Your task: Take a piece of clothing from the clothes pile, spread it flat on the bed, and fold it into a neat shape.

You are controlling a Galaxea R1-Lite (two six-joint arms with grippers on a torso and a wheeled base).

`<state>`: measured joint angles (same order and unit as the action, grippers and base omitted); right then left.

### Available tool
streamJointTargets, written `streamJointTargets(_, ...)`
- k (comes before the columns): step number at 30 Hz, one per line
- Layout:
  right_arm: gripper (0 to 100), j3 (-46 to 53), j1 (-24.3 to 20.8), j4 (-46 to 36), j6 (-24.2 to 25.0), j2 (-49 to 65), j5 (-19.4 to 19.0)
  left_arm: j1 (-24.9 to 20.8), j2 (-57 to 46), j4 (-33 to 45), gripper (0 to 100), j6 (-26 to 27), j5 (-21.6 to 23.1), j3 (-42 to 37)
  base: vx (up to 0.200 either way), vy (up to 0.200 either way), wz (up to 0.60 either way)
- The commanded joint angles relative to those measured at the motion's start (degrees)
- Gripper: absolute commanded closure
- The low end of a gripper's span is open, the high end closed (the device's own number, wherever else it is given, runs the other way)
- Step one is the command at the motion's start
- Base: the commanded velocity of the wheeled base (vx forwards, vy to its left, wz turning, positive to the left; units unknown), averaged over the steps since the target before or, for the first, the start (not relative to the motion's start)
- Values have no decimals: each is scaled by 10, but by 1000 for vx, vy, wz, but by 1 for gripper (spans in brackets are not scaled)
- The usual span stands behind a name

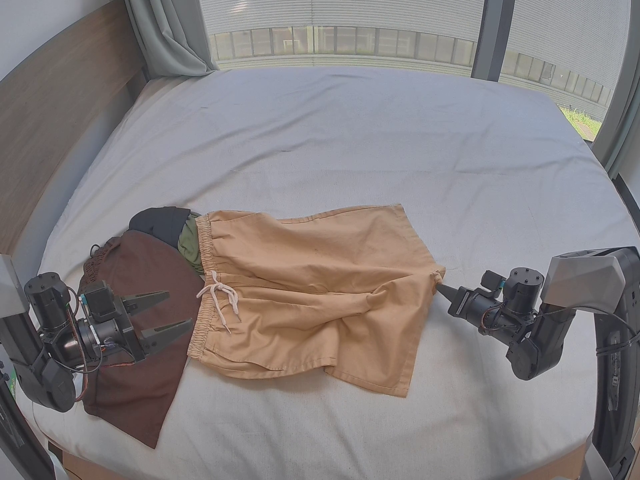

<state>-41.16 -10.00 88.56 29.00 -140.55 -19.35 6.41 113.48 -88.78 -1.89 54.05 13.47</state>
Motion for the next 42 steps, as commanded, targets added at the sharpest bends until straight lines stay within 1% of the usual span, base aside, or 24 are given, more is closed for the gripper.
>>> streamJointTargets(1, 100, -1, 0, 0, -1, 0, -1, -1, 0, 0, 0, 0, 0, 0, 0, 0, 0)
streamJointTargets(7, 100, 1, 0, 0, -2, 3, -2, -1, 0, 0, 0, 0, 0, 0, 0, 0, 0)
streamJointTargets(8, 0, 1, 0, 0, -2, 4, -2, -1, 0, -1, 0, 0, 0, 0, 0, 0, 0)
streamJointTargets(13, 0, 6, 0, 0, -7, 10, -2, -1, 0, -1, 0, 0, 0, 0, 0, 0, 0)
streamJointTargets(15, 0, 24, 2, 0, -26, 20, -3, -1, 1, -1, 0, 0, 0, 0, 0, 0, 0)
streamJointTargets(19, 0, 56, 0, -1, -40, 40, -13, -1, 1, 0, 0, 0, 0, 0, 0, 0, 0)
streamJointTargets(21, 0, 96, -6, -1, -43, 57, -40, -1, 1, 0, 0, 0, 0, 0, 0, 0, 0)
streamJointTargets(22, 0, 98, -6, -1, -44, 57, -42, -1, 1, 0, 0, 0, 0, 0, 0, 0, 0)
streamJointTargets(24, 0, 141, -13, -1, -61, 63, -82, -1, 0, 0, 0, 0, 0, 0, 0, 0, 0)
streamJointTargets(25, 0, 152, -14, -1, -67, 63, -92, -1, 0, 0, 0, 0, 0, 0, 0, 0, 0)
streamJointTargets(26, 0, 152, -14, -1, -67, 63, -92, -1, 0, 0, 0, 0, 0, 0, 0, 0, 0)
streamJointTargets(27, 0, 177, -18, -1, -82, 62, -113, -2, 0, -1, 0, 0, 0, 0, 0, 0, 0)
streamJointTargets(31, 0, 199, -21, -1, -90, 56, -139, -4, 1, -1, 0, 0, 0, 0, 0, 0, 0)
streamJointTargets(37, 0, 214, -31, -1, -90, 52, -148, -4, 1, 0, 0, 0, 0, 0, 0, 0, 0)
streamJointTargets(42, 0, 218, -41, -1, -90, 41, -149, -4, 1, 0, 0, 0, 0, 1, 0, 0, 0)
